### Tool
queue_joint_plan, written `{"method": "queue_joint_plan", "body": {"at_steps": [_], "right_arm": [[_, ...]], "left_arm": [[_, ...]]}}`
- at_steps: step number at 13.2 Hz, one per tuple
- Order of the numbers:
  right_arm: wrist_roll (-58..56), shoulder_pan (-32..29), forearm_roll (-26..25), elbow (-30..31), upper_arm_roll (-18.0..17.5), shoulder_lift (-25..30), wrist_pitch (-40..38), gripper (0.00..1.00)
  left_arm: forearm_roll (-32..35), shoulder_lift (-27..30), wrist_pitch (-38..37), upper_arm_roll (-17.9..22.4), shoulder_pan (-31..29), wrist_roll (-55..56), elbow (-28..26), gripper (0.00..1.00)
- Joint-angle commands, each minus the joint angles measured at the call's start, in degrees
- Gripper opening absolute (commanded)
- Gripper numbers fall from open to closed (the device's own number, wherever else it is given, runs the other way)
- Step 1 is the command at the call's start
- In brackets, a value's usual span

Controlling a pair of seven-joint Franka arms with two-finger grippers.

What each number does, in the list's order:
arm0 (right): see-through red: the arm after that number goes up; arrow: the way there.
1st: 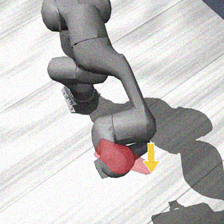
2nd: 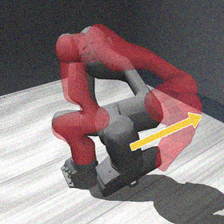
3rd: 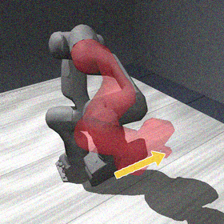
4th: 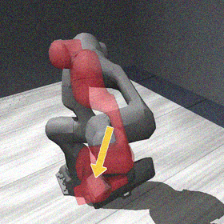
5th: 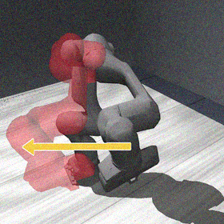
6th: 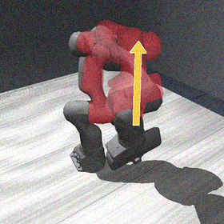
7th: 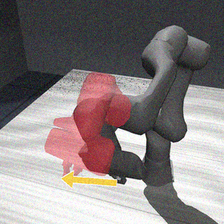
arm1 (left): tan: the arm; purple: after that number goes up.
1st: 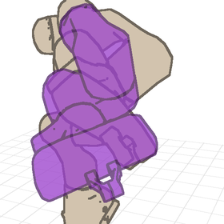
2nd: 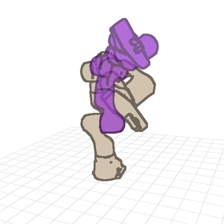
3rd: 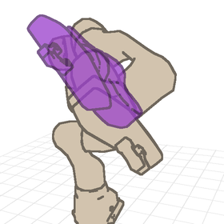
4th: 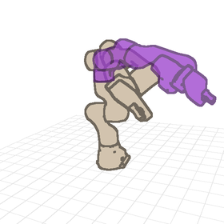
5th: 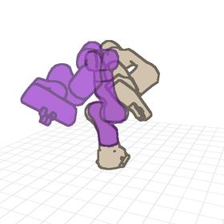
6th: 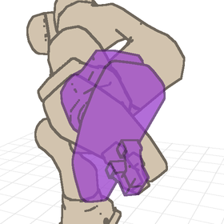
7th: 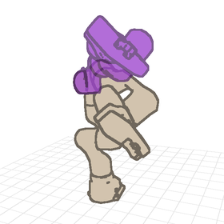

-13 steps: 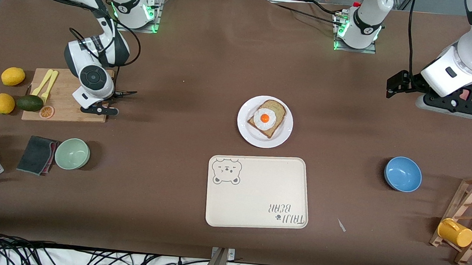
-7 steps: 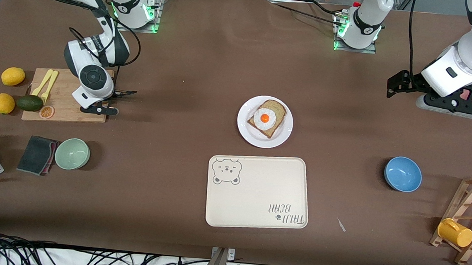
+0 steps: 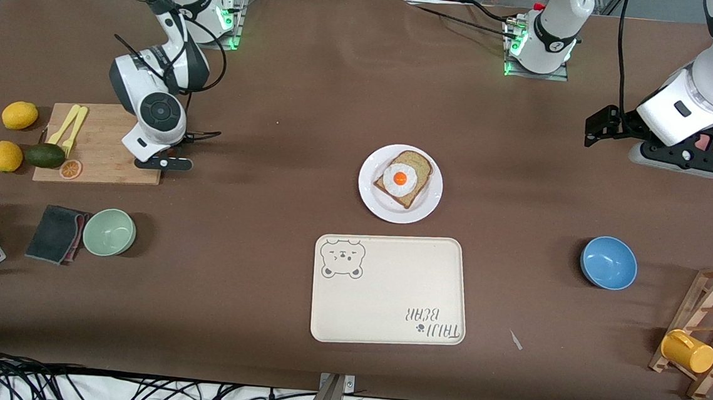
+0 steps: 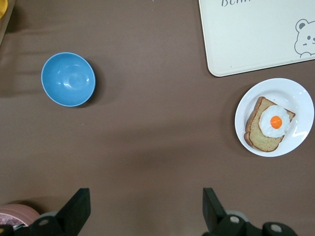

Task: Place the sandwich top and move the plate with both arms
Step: 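Carry the bread with the right gripper and lay it on the egg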

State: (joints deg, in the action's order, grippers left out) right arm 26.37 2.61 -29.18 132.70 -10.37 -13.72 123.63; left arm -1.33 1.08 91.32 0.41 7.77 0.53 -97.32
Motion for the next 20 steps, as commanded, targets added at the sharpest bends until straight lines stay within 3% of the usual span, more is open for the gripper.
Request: {"method": "queue_joint_plan", "body": {"at_steps": [1,6,10,14,18,20], "right_arm": [[0.4,-0.2,-0.1,-2.5,-2.5,1.4,-4.8,0.00],[0.7,-0.2,10.7,-16.7,-15.4,2.7,-20.9,0.00],[0.1,3.5,11.8,-26.3,-23.3,0.0,-18.5,0.00],[0.2,13.9,10.6,-40.1,-23.2,-9.6,-18.0,0.00],[-0.4,22.1,-0.5,-48.3,-23.2,-18.6,-14.9,0.00],[0.1,26.6,-2.9,-52.5,-22.9,-22.4,-12.5,0.00]], "left_arm": [[2.1,-0.4,-1.3,-0.1,0.2,0.6,1.5,1.00],[2.0,-0.4,-1.3,-0.1,0.2,0.8,1.5,1.00],[1.9,-0.6,-1.1,0.7,-1.2,0.6,1.4,1.00],[1.9,-0.6,-1.1,0.4,-1.9,0.7,1.4,1.00],[1.7,-0.6,-1.1,0.2,-1.8,0.7,1.5,1.00],[1.7,-0.6,-1.1,0.2,-1.8,0.8,1.5,1.00]]}}
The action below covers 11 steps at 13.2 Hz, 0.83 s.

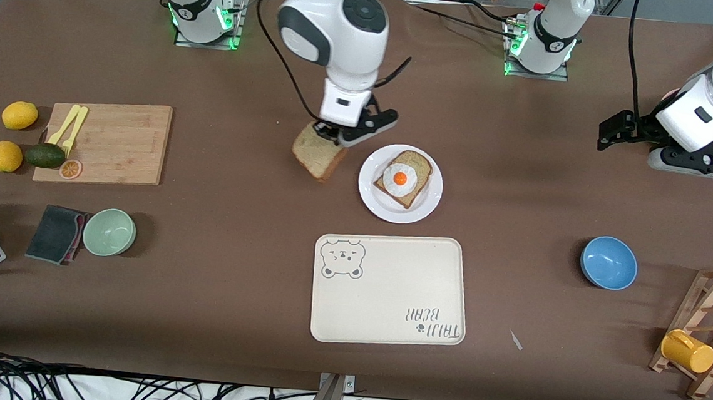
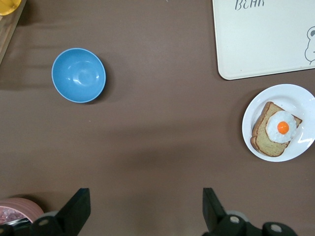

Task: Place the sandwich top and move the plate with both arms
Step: 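Carry the bread with the right gripper and lay it on the egg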

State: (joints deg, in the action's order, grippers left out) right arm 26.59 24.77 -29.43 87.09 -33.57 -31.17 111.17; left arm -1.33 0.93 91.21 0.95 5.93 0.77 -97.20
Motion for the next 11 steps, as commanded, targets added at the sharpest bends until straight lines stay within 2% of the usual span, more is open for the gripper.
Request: {"method": "queue_joint_plan", "body": {"at_steps": [1,2,4,7,9,11], "right_arm": [[-0.1,6.8,-2.9,-8.9,0.3,-6.4,0.4,0.00],[-0.3,9.0,-4.2,-10.4,1.1,-7.8,1.2,0.00],[-0.7,12.8,-10.3,-11.2,2.2,-10.0,3.6,0.00],[-4.6,13.7,-15.3,-11.2,2.2,-12.7,9.0,0.00],[-6.3,13.7,-16.4,-11.8,2.1,-14.4,13.1,0.00],[-6.6,14.3,-16.5,-14.9,2.2,-17.1,13.3,0.00]], "left_arm": [[1.7,-0.5,-1.0,-0.3,0.0,0.5,1.4,1.00],[1.7,-0.5,-1.0,-0.3,0.0,0.5,1.4,1.00],[1.9,-0.6,-1.0,-0.1,-0.1,0.0,1.4,1.00],[1.6,-0.6,-0.9,0.1,-1.4,-0.4,2.0,1.00],[1.7,-1.1,-0.9,0.1,-1.3,-0.2,2.6,1.00],[1.9,-1.9,-0.9,0.0,-1.2,-0.2,3.9,1.00]]}}
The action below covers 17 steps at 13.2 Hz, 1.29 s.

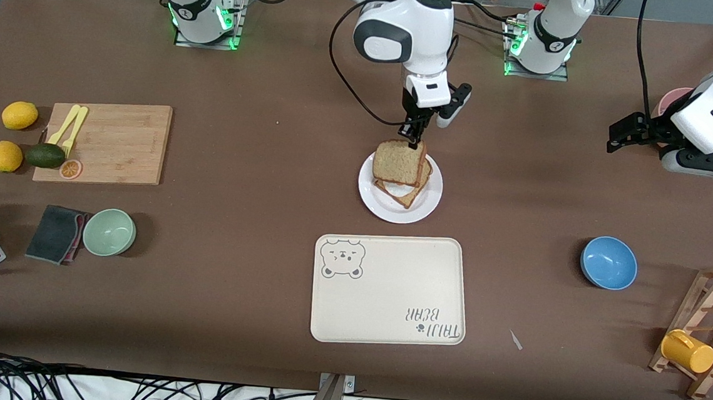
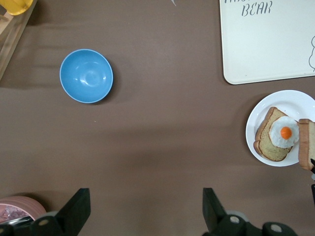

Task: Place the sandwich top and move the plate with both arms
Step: 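Carry the bread with the right gripper and lay it on the egg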

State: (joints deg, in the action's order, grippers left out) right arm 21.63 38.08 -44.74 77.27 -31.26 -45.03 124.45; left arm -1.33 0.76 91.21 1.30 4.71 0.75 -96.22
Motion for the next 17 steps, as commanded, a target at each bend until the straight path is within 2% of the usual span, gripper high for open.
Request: {"method": "queue_joint_plan", "body": {"at_steps": [1,4,6,7,8,9,10,14,16,17], "right_arm": [[-1.7,2.0,-1.2,-6.3,1.0,-4.7,0.1,0.00],[-1.7,6.6,-1.1,-10.0,5.8,-7.5,0.0,0.00],[-1.4,7.3,-0.5,-10.2,6.2,-7.6,-1.0,0.00],[-1.0,8.1,-1.1,-10.2,6.3,-7.5,-2.1,0.04],[-0.7,9.0,-1.1,-10.2,7.3,-7.4,-2.4,0.62],[-0.9,9.1,-1.2,-10.2,8.3,-7.1,-2.2,0.91],[-1.2,9.1,-1.2,-10.2,8.4,-7.0,-2.1,1.00],[-1.1,8.2,-0.3,-10.2,8.3,-6.1,-2.6,1.00],[-1.1,6.7,2.5,-9.8,8.3,-3.8,-4.0,1.00],[-0.6,6.0,4.7,-9.2,8.3,-2.1,-8.1,1.00]], "left_arm": [[1.9,-1.7,-1.0,-0.3,-0.1,-0.3,2.8,1.00],[1.9,-1.7,-1.0,-0.3,-0.1,-0.2,2.9,1.00],[1.9,-1.7,-1.0,-0.3,-0.1,-0.3,2.9,1.00],[1.9,-1.7,-1.0,-0.3,-0.1,-0.3,2.9,1.00],[1.9,-1.7,-1.0,-0.3,-0.1,-0.3,2.9,1.00],[1.9,-1.7,-1.0,-0.3,-0.1,-0.3,2.9,1.00],[1.9,-1.7,-1.0,-0.3,-0.1,-0.3,2.9,1.00],[1.9,-1.7,-1.0,-0.3,-0.1,-0.3,2.9,1.00],[1.6,-1.7,-1.0,-0.5,0.2,-0.1,3.1,1.00],[1.5,-1.8,-1.0,-0.5,0.3,0.0,3.1,1.00]]}}
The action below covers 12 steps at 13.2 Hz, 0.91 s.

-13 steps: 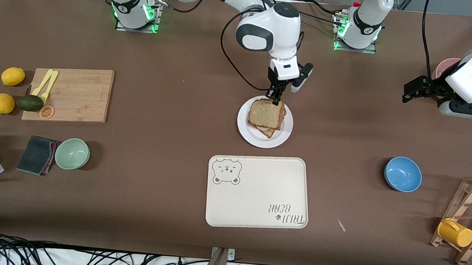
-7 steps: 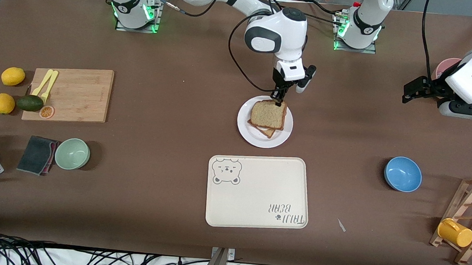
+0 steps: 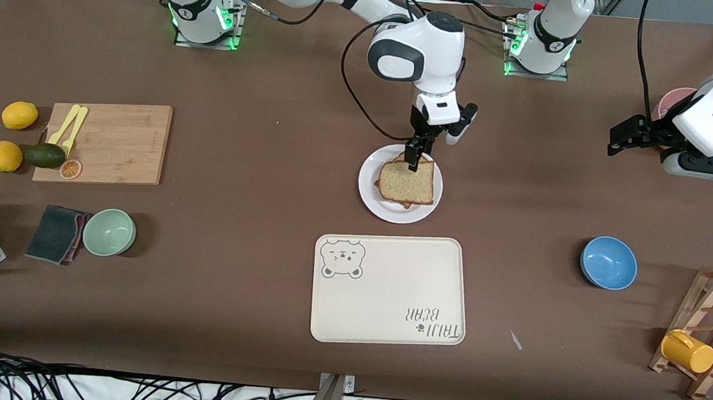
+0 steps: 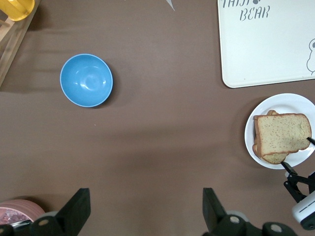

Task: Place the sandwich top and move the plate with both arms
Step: 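Release the bread and withdraw the right gripper while the left gripper reaches out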

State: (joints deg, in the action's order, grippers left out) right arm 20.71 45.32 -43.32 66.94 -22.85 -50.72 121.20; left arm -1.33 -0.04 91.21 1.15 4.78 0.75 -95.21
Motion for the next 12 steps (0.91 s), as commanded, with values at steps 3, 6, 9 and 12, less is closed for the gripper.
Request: {"method": "queue_joint_plan", "body": {"at_steps": [3,6,9,12], "right_arm": [[1.8,-6.3,8.8,1.1,0.7,8.3,-13.3,1.00],[1.8,-13.0,13.4,4.1,0.7,13.8,-17.8,1.00],[4.2,-19.2,23.2,4.7,0.8,16.9,-19.4,1.00],[4.1,-22.4,30.2,9.3,5.2,23.8,-18.4,1.00]], "left_arm": [[1.4,-1.0,-1.0,-0.4,0.1,0.0,2.5,1.00],[0.9,-2.4,-1.0,-0.5,0.8,-0.2,2.5,1.00],[0.9,-2.9,-2.1,-1.1,0.8,-0.4,2.5,1.00],[0.6,-3.7,-3.3,-2.2,2.2,-0.4,2.1,1.00]]}}
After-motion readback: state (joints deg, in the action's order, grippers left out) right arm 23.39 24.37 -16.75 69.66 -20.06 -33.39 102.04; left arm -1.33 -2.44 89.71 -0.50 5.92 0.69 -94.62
